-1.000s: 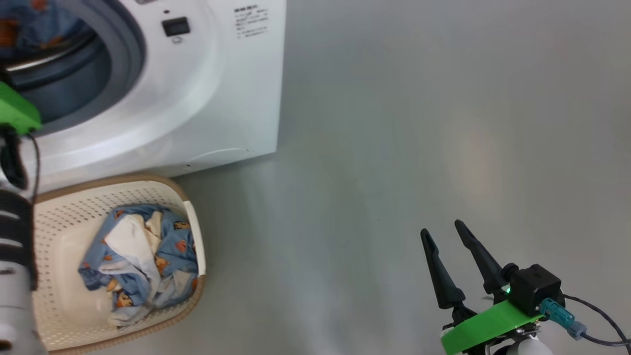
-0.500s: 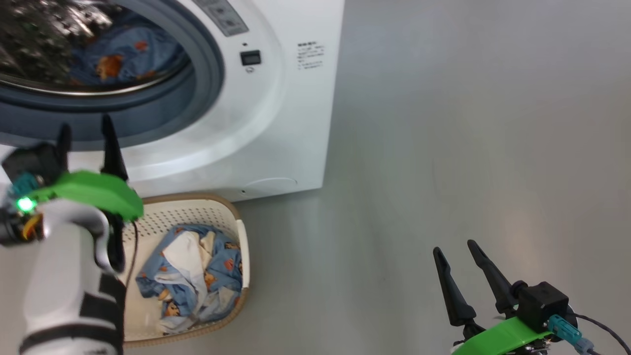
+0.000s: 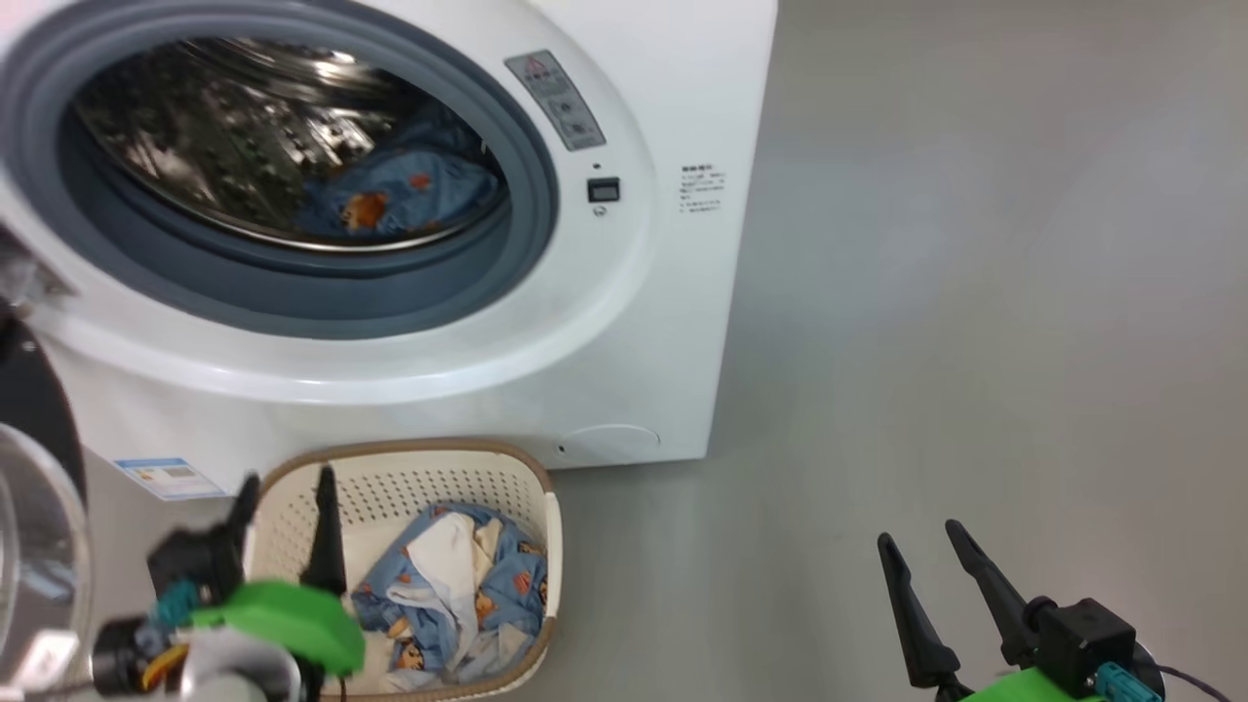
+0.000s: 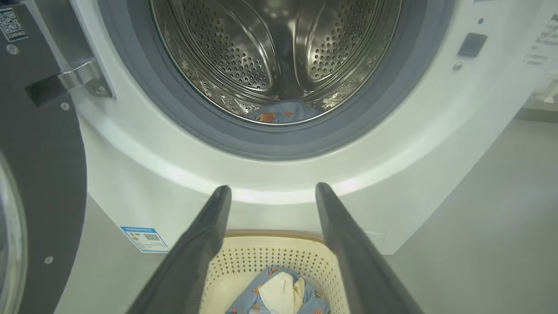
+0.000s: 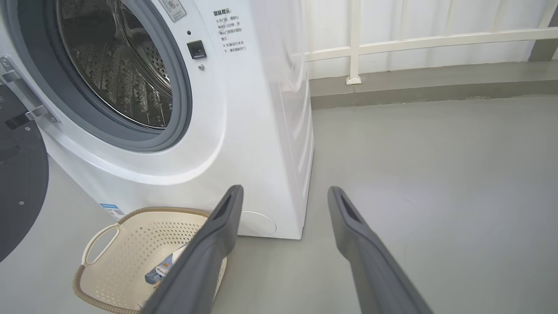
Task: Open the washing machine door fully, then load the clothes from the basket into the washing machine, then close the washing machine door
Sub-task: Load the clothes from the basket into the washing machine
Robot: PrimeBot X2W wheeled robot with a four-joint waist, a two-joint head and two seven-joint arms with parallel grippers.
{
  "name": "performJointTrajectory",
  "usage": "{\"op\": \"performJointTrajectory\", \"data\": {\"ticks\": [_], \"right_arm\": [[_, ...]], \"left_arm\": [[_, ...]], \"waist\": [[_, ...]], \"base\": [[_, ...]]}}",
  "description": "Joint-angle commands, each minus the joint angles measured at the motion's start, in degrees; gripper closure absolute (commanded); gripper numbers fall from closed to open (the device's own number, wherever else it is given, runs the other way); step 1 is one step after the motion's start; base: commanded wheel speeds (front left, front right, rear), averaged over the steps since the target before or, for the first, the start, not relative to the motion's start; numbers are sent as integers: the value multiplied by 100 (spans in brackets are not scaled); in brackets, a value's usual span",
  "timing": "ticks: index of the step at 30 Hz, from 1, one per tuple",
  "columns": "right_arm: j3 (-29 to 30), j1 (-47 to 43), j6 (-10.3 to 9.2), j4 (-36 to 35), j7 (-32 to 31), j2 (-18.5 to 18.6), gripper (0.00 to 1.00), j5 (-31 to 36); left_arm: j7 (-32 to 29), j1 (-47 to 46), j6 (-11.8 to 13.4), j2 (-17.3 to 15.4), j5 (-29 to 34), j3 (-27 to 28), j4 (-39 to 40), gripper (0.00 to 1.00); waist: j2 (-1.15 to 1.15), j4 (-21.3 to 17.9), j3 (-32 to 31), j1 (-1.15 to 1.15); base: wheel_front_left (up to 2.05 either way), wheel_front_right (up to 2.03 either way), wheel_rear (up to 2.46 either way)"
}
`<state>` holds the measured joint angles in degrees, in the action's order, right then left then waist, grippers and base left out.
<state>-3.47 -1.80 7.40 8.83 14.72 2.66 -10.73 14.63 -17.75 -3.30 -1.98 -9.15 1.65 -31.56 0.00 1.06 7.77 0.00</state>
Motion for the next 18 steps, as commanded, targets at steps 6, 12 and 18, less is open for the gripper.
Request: {"op": "performJointTrajectory", "data": {"ticks": [6,12,18], "right_arm": [[-144,-173,9,-99,28,33,0,38],[-105,-277,9,-128,28,46,0,62],[-43,-303,9,-167,28,48,0,87]], "left_arm": [[37,905,85,-95,-169,65,685,0],[37,1575,201,-91,-286,-23,1272,0],[37,2099,354,-91,-395,-109,1751,0]], "waist": [[0,359,-628,0],[0,433,-782,0],[0,464,-851,0]], "base": [[0,0,0],[0,0,0],[0,0,0]]}}
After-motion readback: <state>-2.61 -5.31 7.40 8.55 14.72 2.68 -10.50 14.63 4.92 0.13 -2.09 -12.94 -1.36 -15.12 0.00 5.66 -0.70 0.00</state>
